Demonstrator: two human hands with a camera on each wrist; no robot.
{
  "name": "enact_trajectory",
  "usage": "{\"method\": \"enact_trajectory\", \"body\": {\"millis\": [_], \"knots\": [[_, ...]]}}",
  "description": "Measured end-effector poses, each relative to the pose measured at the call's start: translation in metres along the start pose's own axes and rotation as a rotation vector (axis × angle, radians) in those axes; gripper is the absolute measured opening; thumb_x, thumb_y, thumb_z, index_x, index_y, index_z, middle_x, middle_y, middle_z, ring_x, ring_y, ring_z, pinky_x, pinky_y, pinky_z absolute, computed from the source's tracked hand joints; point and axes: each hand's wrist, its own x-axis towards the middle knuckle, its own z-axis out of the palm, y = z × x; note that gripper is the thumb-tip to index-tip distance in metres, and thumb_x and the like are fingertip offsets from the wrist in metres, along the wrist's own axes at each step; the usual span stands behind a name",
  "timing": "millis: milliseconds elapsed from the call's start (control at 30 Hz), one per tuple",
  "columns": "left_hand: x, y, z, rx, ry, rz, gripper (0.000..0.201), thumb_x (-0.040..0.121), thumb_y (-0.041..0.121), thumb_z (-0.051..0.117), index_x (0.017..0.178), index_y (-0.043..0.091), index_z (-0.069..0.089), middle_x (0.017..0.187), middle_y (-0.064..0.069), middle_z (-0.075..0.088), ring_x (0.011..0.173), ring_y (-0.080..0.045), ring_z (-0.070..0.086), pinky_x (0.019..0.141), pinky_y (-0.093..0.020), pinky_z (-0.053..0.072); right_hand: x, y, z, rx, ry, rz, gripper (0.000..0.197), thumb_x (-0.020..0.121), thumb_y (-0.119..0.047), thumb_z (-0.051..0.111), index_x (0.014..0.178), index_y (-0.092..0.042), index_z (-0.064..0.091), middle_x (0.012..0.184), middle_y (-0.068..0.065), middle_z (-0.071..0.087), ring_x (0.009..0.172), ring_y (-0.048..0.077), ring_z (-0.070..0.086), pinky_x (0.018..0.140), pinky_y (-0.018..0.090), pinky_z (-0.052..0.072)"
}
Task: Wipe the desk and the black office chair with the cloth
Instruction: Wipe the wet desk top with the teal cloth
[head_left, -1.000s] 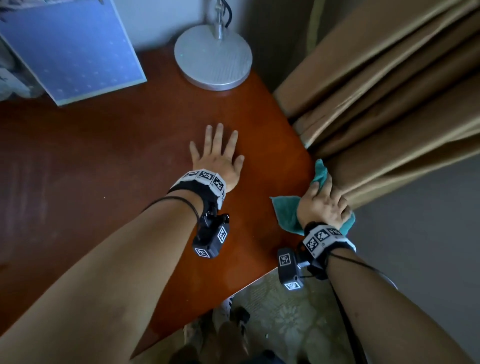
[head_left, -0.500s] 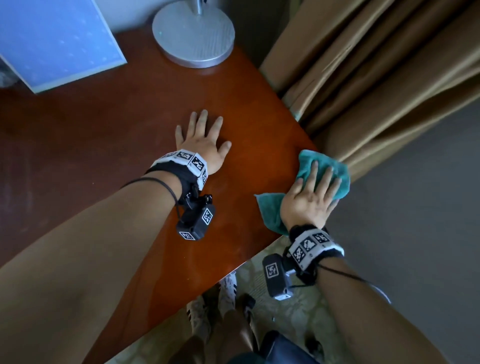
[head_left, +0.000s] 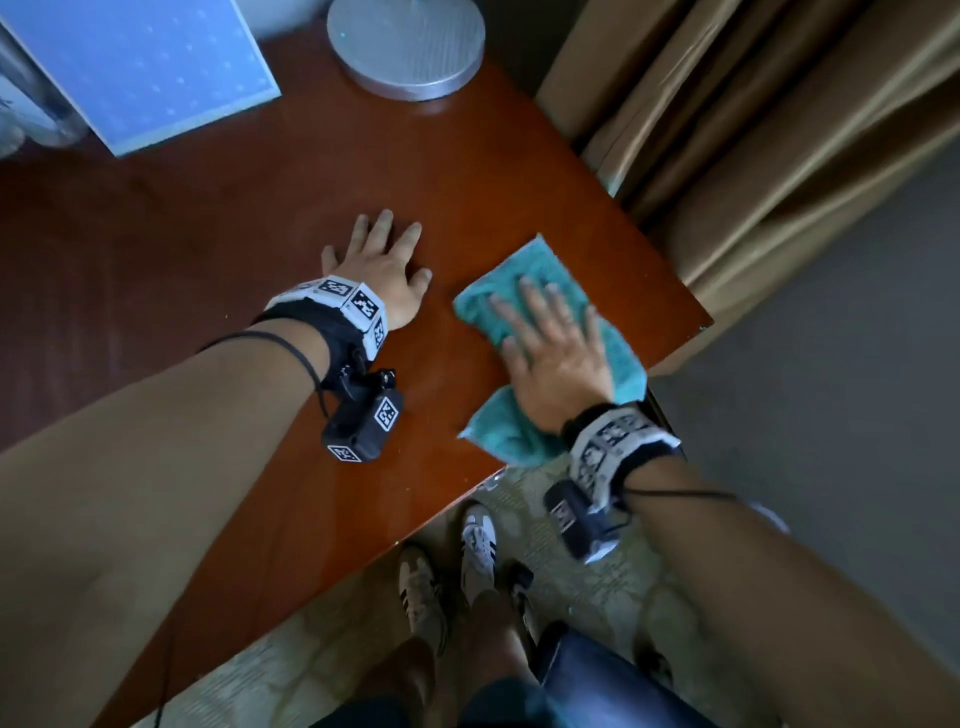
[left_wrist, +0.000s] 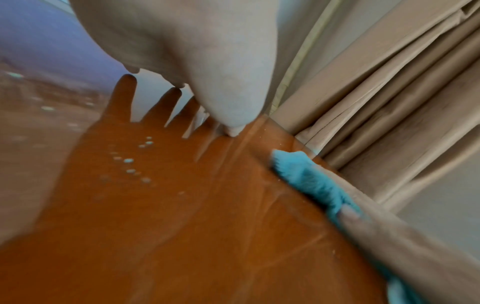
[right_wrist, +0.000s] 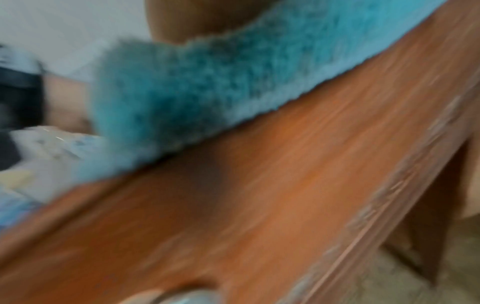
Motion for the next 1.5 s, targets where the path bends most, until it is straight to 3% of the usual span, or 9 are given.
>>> {"method": "enact_trajectory", "body": {"millis": [167,333,467,733,933,1067,1267,1400,1500], "knots": [[-0.027,-0.036,0.009,-0.053,0.026,-0.068,0.061,0.099,0.052,0.026,0.153,0.034,0.003,0.16,0.008,-0.013,0.147,-0.016,-0.013,0.119,-0.05,0.002,0.0,0.004,0.003,0.124,0.12,0.387,0.054,0.098,-0.046,0.016,0.151,-0.043,0.004,0.162,-0.005,-0.002,0.148,0.022,-0.006,0.118,0.051,-0.003],[-0.047,-0.052,0.018,-0.089,0.063,-0.095,0.062,0.098,0.054,0.027,0.153,0.035,0.005,0.161,0.008,-0.011,0.148,-0.016,-0.012,0.119,-0.05,0.004,-0.055,-0.099,0.019,0.0,-0.027,-0.168,0.054,0.099,-0.046,0.013,0.151,-0.043,-0.003,0.161,-0.008,-0.009,0.147,0.02,-0.014,0.118,0.05,-0.006],[-0.055,-0.052,0.027,-0.082,0.088,-0.095,0.061,0.098,0.053,0.026,0.153,0.035,0.005,0.161,0.008,-0.011,0.147,-0.016,-0.012,0.118,-0.051,0.003,-0.044,-0.07,0.01,-0.022,-0.082,-0.336,0.051,0.1,-0.047,0.013,0.149,-0.048,0.0,0.16,-0.014,-0.008,0.147,0.014,-0.012,0.119,0.046,-0.009],[-0.068,-0.024,0.047,-0.069,0.152,-0.015,0.06,0.099,0.05,0.024,0.153,0.032,0.003,0.16,0.006,-0.015,0.146,-0.015,-0.018,0.117,-0.054,-0.005,0.005,0.016,0.011,0.205,0.211,0.525,0.055,0.1,-0.044,0.019,0.153,-0.038,0.007,0.162,-0.001,0.0,0.149,0.019,-0.003,0.12,0.045,-0.003],[-0.063,0.005,0.052,-0.05,0.22,0.118,0.059,0.099,0.049,0.026,0.153,0.032,0.008,0.161,0.005,-0.012,0.147,-0.017,-0.016,0.115,-0.056,-0.004,0.017,0.042,0.012,0.23,0.282,0.644,0.056,0.1,-0.042,0.02,0.154,-0.03,0.01,0.162,0.001,0.001,0.148,0.02,-0.002,0.119,0.042,-0.005],[-0.061,0.004,0.044,-0.056,0.242,0.104,0.059,0.099,0.049,0.026,0.153,0.031,0.008,0.161,0.005,-0.012,0.147,-0.016,-0.016,0.115,-0.056,-0.003,0.036,0.08,0.006,0.291,0.471,0.74,0.062,0.095,-0.043,0.013,0.152,-0.022,0.024,0.159,0.008,0.019,0.146,0.025,0.013,0.117,0.036,0.003],[-0.057,0.003,0.039,-0.033,0.224,0.067,0.058,0.1,0.049,0.025,0.153,0.03,0.009,0.161,0.005,-0.011,0.147,-0.016,-0.016,0.116,-0.055,-0.002,0.043,0.084,0.003,0.352,0.507,0.833,0.055,0.1,-0.036,0.018,0.151,-0.018,0.026,0.151,0.009,0.032,0.141,0.027,0.023,0.116,0.035,0.006],[-0.055,0.023,0.034,-0.046,0.19,0.088,0.059,0.1,0.049,0.025,0.153,0.031,0.007,0.161,0.005,-0.012,0.147,-0.016,-0.016,0.116,-0.055,-0.002,0.03,0.089,-0.009,0.245,0.221,0.648,0.109,0.055,-0.048,-0.014,0.152,-0.012,0.02,0.157,0.016,0.015,0.145,0.033,0.012,0.116,0.052,0.008],[-0.053,0.033,0.022,-0.061,0.128,0.075,0.059,0.1,0.05,0.025,0.153,0.033,0.005,0.161,0.005,-0.013,0.146,-0.016,-0.017,0.117,-0.054,-0.001,0.034,0.09,-0.009,0.204,0.311,0.738,0.075,0.084,-0.049,0.001,0.149,-0.024,0.029,0.148,0.012,0.035,0.138,0.03,0.025,0.112,0.062,-0.001]]}}
